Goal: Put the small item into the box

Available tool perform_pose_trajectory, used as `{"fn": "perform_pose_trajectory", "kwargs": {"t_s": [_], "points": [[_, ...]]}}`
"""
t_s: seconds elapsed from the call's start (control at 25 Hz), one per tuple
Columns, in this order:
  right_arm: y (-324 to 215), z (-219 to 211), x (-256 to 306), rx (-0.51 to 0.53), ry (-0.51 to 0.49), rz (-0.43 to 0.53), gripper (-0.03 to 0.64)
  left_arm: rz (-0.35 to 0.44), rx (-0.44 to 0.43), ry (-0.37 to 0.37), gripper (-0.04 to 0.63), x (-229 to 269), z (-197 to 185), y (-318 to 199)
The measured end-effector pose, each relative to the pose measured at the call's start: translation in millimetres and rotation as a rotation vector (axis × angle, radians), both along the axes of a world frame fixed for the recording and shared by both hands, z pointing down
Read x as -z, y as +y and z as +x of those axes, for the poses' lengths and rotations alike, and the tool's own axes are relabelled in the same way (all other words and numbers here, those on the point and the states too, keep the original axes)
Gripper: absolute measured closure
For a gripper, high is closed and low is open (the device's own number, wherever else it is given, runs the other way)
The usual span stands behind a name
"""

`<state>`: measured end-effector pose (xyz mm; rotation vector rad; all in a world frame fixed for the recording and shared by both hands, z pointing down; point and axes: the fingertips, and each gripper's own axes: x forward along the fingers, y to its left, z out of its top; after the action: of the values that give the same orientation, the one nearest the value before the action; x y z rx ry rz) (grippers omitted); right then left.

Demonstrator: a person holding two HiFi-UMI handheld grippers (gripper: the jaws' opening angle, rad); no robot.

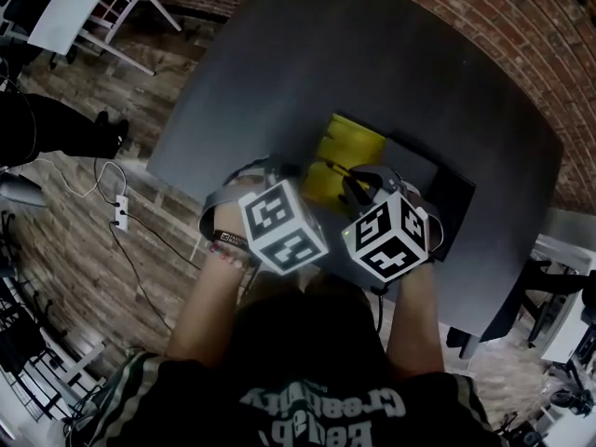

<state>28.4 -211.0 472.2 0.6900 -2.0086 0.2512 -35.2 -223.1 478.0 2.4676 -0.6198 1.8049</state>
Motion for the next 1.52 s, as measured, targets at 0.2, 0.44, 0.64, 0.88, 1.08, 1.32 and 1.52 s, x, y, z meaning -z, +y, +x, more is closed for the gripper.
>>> {"fn": "perform_pose_trajectory", "kwargs": {"t_s": [0.2,0.44,0.64,0.88,1.08,1.32,1.52], "points": [[-7,1,-17,0.015,0.001,-0.031,0.583,-0.02,0.009,-0.006,0.594,-15,1,-9],[-16,3,-30,0.021,-0.002,-0.052,0.583,-0.037,0.009,-0.003,0.594,-27,7,-18],[-18,8,-40,0.02,0.0,-0.067,0.583,-0.053,0.004,-0.006,0.594,-36,14,-20],[-23,7,-49,0.027,0.002,-0.071,0.583,-0.064,0.01,-0.011,0.594,-45,14,-26],[-24,9,-57,0.028,0.009,-0.081,0.582,-0.074,0.012,-0.012,0.594,-52,14,-28],[-26,10,-69,0.025,0.02,-0.089,0.583,-0.091,0.014,-0.016,0.594,-62,11,-26],[-28,9,-78,0.022,0.022,-0.096,0.581,-0.102,0.017,-0.018,0.594,-69,10,-28]]}}
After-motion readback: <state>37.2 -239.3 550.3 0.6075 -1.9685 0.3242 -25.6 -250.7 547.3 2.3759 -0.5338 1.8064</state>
